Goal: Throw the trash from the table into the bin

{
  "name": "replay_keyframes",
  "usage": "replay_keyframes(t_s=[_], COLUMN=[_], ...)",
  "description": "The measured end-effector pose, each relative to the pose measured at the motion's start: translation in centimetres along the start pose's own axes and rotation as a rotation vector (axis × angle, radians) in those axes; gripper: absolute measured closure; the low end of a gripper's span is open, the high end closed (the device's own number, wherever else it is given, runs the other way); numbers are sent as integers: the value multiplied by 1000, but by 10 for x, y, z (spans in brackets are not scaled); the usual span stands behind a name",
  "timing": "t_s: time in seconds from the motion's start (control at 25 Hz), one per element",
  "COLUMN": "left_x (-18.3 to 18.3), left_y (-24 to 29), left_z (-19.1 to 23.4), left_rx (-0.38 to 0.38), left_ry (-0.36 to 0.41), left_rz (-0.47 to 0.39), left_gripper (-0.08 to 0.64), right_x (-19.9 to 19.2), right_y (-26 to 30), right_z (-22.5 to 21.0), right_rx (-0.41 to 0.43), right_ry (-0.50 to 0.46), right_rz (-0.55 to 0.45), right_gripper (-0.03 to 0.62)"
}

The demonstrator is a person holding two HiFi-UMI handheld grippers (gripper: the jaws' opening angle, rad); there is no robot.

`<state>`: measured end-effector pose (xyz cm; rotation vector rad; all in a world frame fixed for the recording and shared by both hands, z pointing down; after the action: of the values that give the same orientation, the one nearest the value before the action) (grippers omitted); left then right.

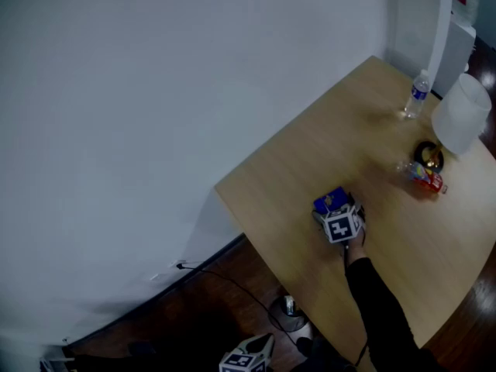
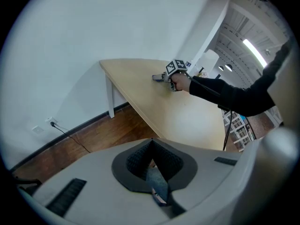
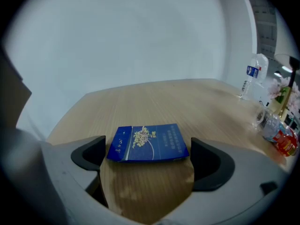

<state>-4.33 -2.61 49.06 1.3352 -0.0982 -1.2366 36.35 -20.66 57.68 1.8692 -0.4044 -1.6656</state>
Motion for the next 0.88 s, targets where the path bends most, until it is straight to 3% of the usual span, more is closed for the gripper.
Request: replay_keyframes(t_s=[0.16, 0.4, 0.88], left_x=[-1, -5, -21], left_y=[-1, -7, -26], left_z=[4, 5, 11], left_rx=[-6, -19, -54], left_ry=[-4, 2, -8], left_rz=[-11, -40, -136], left_gripper=[554, 554, 554], right_x=[-1, -7, -30], right_y=[-3, -19, -125], right_z=[2, 1, 37], right_rx=[-6, 24, 72], right_ry=[0, 40, -22], right_rz=[-10, 8, -83], right_gripper=[68, 81, 84])
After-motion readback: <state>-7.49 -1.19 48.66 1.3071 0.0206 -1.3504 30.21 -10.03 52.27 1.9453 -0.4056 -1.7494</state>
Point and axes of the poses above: the fingertips, and each gripper's own axes: y forward along the fingers, z to its left, x out of its top, the point moved 10 cm from there along -y, backward along the fingers, and after that the axes turned 10 degrees about -z, right-handed, at the moved point
